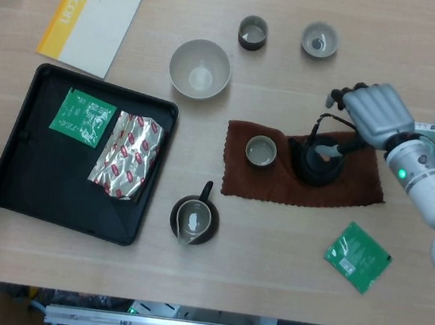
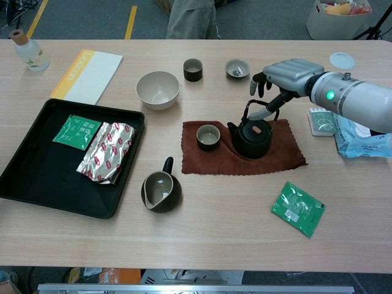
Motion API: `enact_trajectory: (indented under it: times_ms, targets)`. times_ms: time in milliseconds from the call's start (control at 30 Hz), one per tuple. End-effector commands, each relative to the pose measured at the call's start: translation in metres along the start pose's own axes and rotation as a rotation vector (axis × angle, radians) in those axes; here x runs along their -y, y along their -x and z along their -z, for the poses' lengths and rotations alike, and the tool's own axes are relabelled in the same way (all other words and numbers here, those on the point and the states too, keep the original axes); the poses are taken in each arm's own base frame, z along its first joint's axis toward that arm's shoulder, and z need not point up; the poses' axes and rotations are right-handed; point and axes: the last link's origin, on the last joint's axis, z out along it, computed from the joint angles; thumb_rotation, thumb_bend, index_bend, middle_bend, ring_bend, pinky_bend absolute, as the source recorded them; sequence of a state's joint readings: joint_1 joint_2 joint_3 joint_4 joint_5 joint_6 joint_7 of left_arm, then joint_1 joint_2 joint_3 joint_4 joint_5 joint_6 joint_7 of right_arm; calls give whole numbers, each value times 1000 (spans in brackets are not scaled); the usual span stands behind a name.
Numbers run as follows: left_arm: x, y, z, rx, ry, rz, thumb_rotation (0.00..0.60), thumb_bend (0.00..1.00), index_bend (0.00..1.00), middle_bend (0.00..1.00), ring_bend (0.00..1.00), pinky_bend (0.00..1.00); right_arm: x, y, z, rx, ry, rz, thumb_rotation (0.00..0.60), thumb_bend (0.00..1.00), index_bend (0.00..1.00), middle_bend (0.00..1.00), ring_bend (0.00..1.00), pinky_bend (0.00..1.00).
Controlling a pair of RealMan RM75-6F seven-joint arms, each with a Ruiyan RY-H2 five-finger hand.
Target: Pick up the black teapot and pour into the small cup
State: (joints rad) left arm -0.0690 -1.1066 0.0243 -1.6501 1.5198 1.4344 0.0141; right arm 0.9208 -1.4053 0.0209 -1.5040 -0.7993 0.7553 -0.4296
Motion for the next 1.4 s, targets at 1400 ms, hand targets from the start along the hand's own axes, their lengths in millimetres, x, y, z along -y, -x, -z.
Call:
enact_trajectory:
  times_ms: [1400]
  targets:
    - [0, 0, 3, -1, -4, -1, 600, 287, 108, 154, 160, 170, -6, 1, 19, 158, -51, -238, 318, 21, 370, 446, 358, 437]
